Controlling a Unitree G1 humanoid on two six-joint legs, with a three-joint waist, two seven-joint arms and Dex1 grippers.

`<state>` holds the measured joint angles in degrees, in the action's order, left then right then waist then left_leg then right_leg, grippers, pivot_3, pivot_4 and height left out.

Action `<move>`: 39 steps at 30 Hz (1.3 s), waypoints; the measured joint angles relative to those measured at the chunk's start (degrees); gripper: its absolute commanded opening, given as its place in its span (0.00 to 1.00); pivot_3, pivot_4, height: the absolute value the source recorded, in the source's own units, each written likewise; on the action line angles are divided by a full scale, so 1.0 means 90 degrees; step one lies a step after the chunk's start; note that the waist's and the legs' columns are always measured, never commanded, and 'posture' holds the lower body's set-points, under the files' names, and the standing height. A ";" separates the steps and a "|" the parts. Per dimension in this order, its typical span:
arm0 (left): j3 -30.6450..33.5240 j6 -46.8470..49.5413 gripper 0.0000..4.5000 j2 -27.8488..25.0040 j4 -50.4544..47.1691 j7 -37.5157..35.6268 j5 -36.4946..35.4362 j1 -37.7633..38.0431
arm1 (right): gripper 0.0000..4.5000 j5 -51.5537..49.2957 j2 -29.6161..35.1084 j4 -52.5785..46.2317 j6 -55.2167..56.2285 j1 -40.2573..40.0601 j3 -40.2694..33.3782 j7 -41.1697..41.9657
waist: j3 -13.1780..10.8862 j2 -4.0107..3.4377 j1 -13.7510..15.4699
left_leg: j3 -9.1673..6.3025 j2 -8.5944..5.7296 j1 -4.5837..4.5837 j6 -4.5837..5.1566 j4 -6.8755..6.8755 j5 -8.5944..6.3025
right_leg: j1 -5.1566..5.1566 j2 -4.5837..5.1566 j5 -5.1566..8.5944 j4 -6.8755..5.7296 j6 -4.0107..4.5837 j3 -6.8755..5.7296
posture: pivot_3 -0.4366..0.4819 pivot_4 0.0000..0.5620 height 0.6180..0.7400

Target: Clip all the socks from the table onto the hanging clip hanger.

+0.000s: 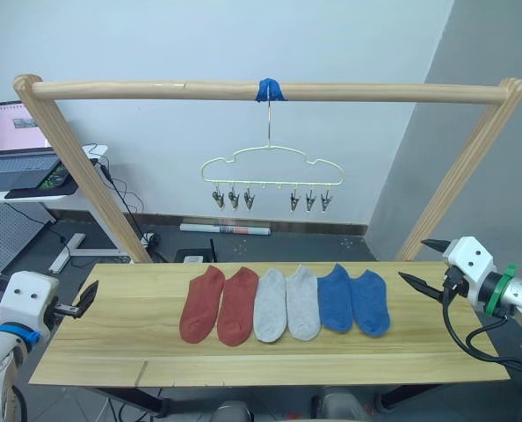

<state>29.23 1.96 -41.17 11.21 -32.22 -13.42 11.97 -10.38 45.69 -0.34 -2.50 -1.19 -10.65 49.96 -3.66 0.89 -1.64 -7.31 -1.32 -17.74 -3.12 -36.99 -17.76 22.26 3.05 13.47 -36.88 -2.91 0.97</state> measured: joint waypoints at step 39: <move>-0.0095 0.0101 0.99 0.0077 -0.0478 -0.0662 -0.0638 -0.0270 | 1.00 -0.0051 -0.0065 -0.0381 -0.0110 -0.0318 -0.0042 -0.0067 | -0.0094 0.0001 -0.0021 | -0.0001 0.0001 -0.0005 -0.0007 0.0001 -0.0004 | 0.0002 0.0000 0.0002 0.0004 0.0001 -0.0001 | 0.38 0.08 0.92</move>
<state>28.38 2.87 -40.48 6.91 -38.17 -19.16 9.54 -10.85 45.10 -3.77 -3.49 -4.05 -11.03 49.36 -4.51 0.90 -1.83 -7.32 -1.31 -17.78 -3.18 -36.99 -17.80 22.28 3.05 13.49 -36.84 -2.90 0.96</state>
